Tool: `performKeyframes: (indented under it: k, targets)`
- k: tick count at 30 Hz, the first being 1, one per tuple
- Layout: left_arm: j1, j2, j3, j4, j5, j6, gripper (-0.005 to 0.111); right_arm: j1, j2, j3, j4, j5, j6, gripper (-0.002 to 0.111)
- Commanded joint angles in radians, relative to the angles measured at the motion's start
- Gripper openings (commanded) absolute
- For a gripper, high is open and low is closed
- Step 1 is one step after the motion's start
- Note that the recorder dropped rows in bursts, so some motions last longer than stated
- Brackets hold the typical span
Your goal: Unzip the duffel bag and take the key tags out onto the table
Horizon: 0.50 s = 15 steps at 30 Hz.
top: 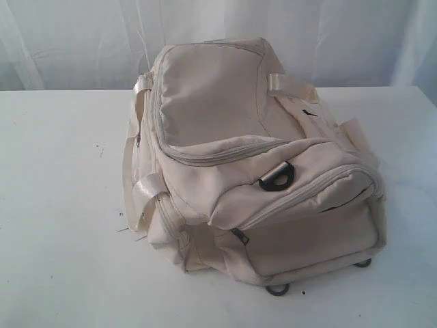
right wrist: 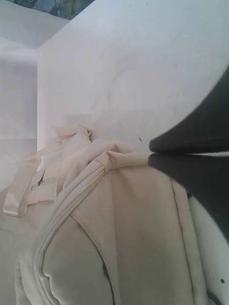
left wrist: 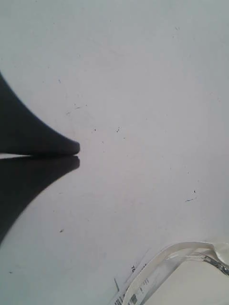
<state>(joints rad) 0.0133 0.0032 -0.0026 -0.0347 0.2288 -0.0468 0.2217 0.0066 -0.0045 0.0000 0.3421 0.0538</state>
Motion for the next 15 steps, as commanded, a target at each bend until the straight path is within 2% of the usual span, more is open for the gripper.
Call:
performKeyframes:
  k: [1, 15]
  targets:
    - [-0.003, -0.003, 0.003, -0.009, 0.003, -0.002, 0.000, -0.004, -0.007, 0.005, 0.000, 0.000, -0.006, 0.000]
    - [-0.003, -0.003, 0.003, -0.009, 0.003, -0.002, 0.000, -0.004, -0.007, 0.005, 0.000, -0.016, -0.006, 0.000]
